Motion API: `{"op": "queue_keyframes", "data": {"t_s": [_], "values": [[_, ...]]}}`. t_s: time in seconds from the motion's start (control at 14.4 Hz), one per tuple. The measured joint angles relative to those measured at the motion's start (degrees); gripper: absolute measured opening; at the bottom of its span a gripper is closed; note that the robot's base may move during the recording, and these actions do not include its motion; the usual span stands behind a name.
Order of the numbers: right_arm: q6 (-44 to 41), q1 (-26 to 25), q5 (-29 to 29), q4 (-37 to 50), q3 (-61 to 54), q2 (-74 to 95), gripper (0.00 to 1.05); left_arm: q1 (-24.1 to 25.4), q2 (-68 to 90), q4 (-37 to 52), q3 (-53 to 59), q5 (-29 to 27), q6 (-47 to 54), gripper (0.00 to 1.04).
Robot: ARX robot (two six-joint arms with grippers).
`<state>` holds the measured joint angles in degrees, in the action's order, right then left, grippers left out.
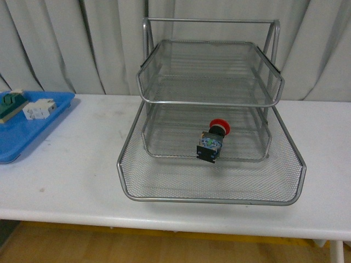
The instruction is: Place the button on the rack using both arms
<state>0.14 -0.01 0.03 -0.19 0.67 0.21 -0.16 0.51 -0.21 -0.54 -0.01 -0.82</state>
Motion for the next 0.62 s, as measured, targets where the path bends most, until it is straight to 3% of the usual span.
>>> {"op": "queue_keyframes", "data": {"t_s": [0.07,0.35,0.42,0.62], "values": [[0.0,0.0,0.0,0.0,0.0,0.0,0.98,0.0,0.0,0.0,0.0,0.0,0.0,1.00],[0.0,0.0,0.0,0.2,0.0,0.0,0.98,0.0,0.0,0.0,0.0,0.0,0.0,0.98],[5.8,4.6,7.0,7.2,0.0,0.2,0.98,0.0,0.0,0.0,0.0,0.0,0.0,0.98],[10.4,9.7,10.3,7.6,0.7,1.6,0.98,0.0,0.0,0.0,0.0,0.0,0.0,0.98]]}}
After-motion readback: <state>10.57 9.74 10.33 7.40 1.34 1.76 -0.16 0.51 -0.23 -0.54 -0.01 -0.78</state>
